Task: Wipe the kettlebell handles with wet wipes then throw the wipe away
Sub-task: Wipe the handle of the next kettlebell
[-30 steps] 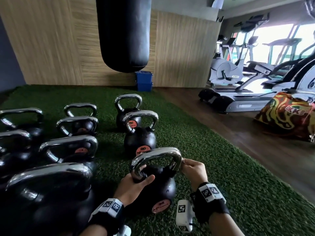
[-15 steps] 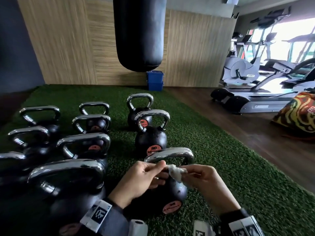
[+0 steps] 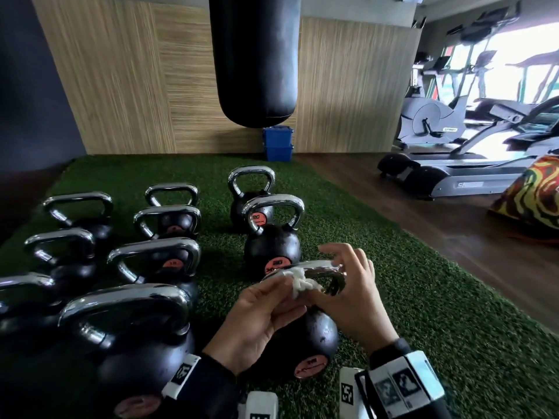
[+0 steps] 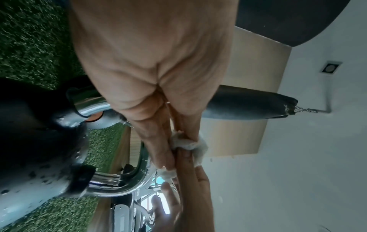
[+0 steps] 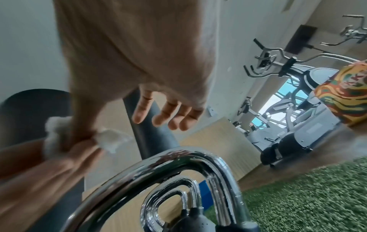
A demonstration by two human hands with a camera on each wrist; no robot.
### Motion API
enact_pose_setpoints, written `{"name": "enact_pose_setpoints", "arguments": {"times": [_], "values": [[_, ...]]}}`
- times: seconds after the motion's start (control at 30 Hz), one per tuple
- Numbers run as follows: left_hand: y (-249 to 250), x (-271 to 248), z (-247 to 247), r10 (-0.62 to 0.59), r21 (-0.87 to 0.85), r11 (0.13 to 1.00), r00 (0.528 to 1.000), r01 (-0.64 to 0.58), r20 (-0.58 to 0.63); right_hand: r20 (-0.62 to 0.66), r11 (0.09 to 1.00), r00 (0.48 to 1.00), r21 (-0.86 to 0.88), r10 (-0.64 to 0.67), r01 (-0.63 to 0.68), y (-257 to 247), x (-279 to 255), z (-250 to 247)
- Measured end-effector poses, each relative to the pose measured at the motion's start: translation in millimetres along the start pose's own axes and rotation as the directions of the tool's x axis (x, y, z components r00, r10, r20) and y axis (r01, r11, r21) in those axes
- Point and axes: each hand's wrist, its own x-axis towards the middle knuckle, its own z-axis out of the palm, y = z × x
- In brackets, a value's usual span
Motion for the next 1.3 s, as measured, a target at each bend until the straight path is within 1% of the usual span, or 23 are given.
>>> {"name": "enact_pose_setpoints", "arguments": {"times": [0.03, 0.07, 0.1, 0.13, 0.17, 0.2, 0.23, 0.27, 0.3, 0.33, 0.37, 0.43, 0.53, 0.67, 0.7, 0.8, 0.87, 0.9, 1.0, 1.07, 1.13, 1.2, 1.3], "values": [[3, 2, 0, 0.048, 0.020, 0.999, 0.999, -0.048, -0.004, 0.098, 1.000, 0.995, 0.010, -0.024, 0.023, 5, -1, -2], [7, 4, -1, 0.123, 0.075, 0.990, 0.992, -0.122, -0.010, 0.159, 0.999, 0.987, 0.037, -0.030, 0.024, 13, -2, -4], [12, 5, -1, 0.223, 0.181, 0.959, 0.975, -0.217, -0.017, 0.162, 0.997, 0.987, 0.077, -0.003, -0.010, 22, -3, -3], [16, 7, -2, 0.341, 0.332, 0.888, 0.940, -0.319, -0.008, 0.107, 0.989, 0.992, 0.125, 0.071, -0.084, 35, -4, -1], [20, 9, -2, 0.457, 0.498, 0.764, 0.889, -0.411, 0.034, 0.031, 0.964, 0.981, 0.180, 0.192, -0.195, 50, -4, 4], [23, 13, -2, 0.546, 0.641, 0.602, 0.831, -0.477, 0.105, -0.014, 0.913, 0.942, 0.252, 0.337, -0.322, 63, -3, 11], [24, 17, 0, 0.603, 0.742, 0.438, 0.778, -0.508, 0.176, 0.011, 0.828, 0.883, 0.342, 0.469, -0.445, 76, -3, 20], [25, 22, 3, 0.638, 0.808, 0.287, 0.732, -0.515, 0.240, 0.088, 0.724, 0.827, 0.437, 0.556, -0.533, 89, -3, 31], [25, 26, 7, 0.657, 0.845, 0.151, 0.691, -0.512, 0.302, 0.172, 0.634, 0.789, 0.506, 0.591, -0.585, 102, -4, 43], [24, 30, 11, 0.653, 0.862, 0.045, 0.667, -0.506, 0.358, 0.221, 0.593, 0.773, 0.529, 0.595, -0.608, 112, -5, 55], [22, 33, 15, 0.632, 0.866, -0.021, 0.665, -0.499, 0.398, 0.220, 0.620, 0.778, 0.494, 0.589, -0.610, 120, -8, 65], [20, 37, 18, 0.575, 0.871, -0.092, 0.688, -0.483, 0.443, 0.155, 0.719, 0.819, 0.410, 0.552, -0.561, 131, -14, 78], [19, 34, 10, 0.552, 0.879, -0.155, 0.698, -0.451, 0.456, 0.123, 0.739, 0.841, 0.423, 0.527, -0.525, 136, -18, 82], [27, 22, -9, 0.660, 0.925, -0.096, 0.672, -0.367, 0.335, 0.107, 0.767, 0.855, 0.397, 0.507, -0.504, 138, -19, 83], [28, 22, -10, 0.663, 0.927, -0.097, 0.671, -0.362, 0.331, 0.093, 0.780, 0.861, 0.385, 0.500, -0.494, 138, -20, 84], [24, 22, -7, 0.608, 0.906, -0.120, 0.691, -0.405, 0.390, 0.049, 0.796, 0.866, 0.368, 0.498, -0.480, 137, -20, 85], [18, 19, -12, 0.619, 0.916, -0.101, 0.697, -0.387, 0.362, 0.063, 0.786, 0.860, 0.374, 0.507, -0.491, 136, -20, 85], [16, 17, -19, 0.644, 0.935, -0.061, 0.701, -0.350, 0.305, 0.075, 0.780, 0.856, 0.379, 0.511, -0.499, 136, -20, 85], [9, 9, -42, 0.677, 0.970, 0.126, 0.733, -0.209, 0.070, 0.075, 0.775, 0.856, 0.391, 0.511, -0.497, 137, -20, 86], [0, 7, -51, 0.670, 0.960, 0.185, 0.742, -0.208, 0.032, 0.071, 0.774, 0.856, 0.394, 0.512, -0.495, 138, -20, 87], [-9, 7, -55, 0.676, 0.943, 0.235, 0.737, -0.236, 0.016, 0.075, 0.773, 0.853, 0.388, 0.516, -0.501, 140, -20, 88], [-18, 9, -59, 0.676, 0.897, 0.363, 0.734, -0.251, -0.068, 0.077, 0.774, 0.852, 0.382, 0.518, -0.505, 142, -19, 88], [-35, 12, -66, 0.629, 0.791, 0.565, 0.743, -0.236, -0.227, 0.062, 0.782, 0.854, 0.374, 0.516, -0.499, 143, -18, 88]]}}
